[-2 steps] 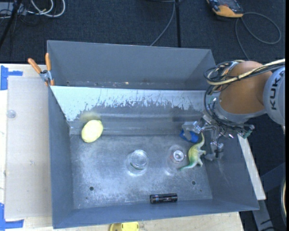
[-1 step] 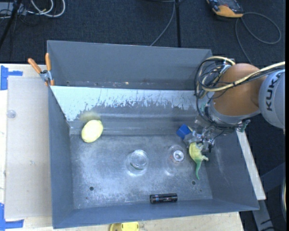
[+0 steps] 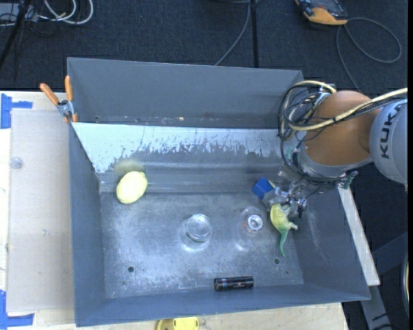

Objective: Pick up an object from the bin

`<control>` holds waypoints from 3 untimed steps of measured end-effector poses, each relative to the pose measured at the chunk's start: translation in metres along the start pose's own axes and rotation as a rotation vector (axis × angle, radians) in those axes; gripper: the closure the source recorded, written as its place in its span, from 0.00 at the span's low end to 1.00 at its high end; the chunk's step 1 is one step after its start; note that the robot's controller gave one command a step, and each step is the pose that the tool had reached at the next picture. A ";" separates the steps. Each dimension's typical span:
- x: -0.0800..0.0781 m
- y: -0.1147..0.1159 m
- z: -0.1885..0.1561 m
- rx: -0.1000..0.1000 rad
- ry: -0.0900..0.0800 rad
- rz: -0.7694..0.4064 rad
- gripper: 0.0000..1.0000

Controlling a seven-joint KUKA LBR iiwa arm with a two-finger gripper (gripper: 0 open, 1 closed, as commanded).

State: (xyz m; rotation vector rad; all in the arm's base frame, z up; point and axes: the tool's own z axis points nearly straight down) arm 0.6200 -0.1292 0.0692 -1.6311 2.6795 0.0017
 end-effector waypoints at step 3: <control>-0.001 0.001 -0.048 -0.004 0.002 0.001 1.00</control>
Offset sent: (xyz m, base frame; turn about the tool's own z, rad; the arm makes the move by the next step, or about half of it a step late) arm 0.0000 0.0000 0.0015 0.0000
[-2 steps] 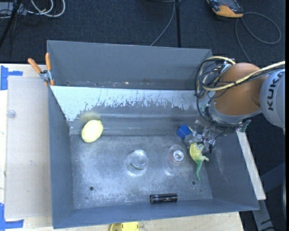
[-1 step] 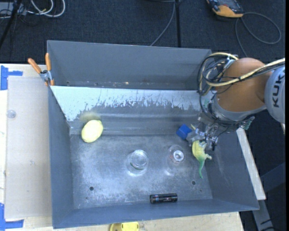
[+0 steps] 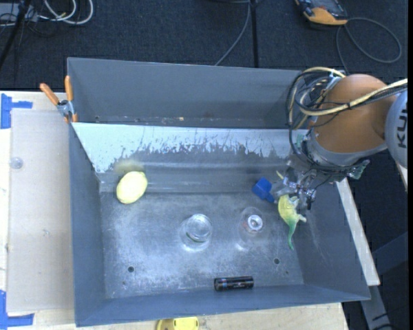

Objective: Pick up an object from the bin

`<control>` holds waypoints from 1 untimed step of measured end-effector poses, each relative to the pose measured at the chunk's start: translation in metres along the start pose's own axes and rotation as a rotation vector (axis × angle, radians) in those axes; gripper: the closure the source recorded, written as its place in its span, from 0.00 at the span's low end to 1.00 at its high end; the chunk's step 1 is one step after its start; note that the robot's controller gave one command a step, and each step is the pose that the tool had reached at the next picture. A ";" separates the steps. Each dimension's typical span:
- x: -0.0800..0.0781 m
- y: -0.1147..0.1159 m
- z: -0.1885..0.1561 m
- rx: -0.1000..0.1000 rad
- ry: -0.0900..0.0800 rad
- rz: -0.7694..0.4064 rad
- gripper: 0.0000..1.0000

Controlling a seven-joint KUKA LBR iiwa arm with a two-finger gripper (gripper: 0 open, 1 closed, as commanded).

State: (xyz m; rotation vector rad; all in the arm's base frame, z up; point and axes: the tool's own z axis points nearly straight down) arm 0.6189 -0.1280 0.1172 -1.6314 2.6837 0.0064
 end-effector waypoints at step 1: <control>0.000 -0.001 -0.015 0.004 -0.001 0.000 1.00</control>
Offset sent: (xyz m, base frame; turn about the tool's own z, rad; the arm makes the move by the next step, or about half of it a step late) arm -0.0001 -0.0001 0.0139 0.0000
